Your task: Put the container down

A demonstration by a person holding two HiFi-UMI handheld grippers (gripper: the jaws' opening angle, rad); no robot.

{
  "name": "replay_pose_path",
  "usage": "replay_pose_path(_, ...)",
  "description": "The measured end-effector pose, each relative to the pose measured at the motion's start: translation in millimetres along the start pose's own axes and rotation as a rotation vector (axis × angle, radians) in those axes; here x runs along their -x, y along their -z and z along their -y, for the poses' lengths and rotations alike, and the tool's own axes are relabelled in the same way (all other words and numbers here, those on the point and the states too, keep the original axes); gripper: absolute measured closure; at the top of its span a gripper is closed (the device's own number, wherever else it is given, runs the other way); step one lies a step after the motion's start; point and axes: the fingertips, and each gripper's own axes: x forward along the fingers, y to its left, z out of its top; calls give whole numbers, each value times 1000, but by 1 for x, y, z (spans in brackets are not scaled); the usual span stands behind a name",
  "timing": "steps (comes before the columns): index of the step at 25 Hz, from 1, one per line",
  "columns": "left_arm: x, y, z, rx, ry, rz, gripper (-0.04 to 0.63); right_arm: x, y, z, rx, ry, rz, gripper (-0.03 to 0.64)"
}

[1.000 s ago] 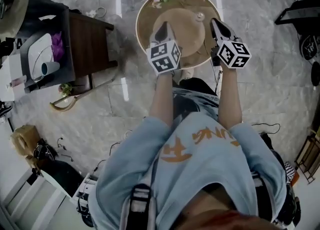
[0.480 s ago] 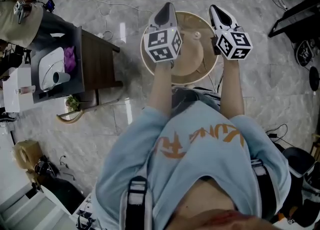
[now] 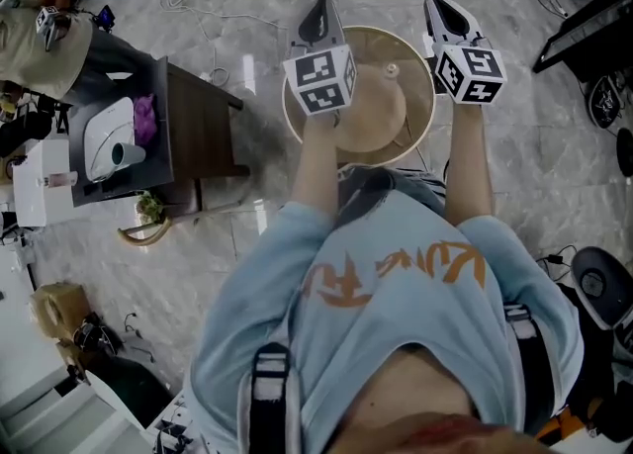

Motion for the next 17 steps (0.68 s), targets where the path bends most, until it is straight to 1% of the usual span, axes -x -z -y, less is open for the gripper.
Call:
replay_pose_path(3,3,-1,3,24,28,22,569,0,-4,0,5,-1,7,606)
replay_pose_path(7,7,-4,5,14,42,32,569,-1,-6,-3,5,-6,5,606)
replay_pose_path(13,15,-4,-4,5,13,25,569,0,-5,-9,-2,-16,7,606)
replay_pose_path(17,18,-13,-13,12,-9,43,569,-4,-7,-16,7,-30,11,606)
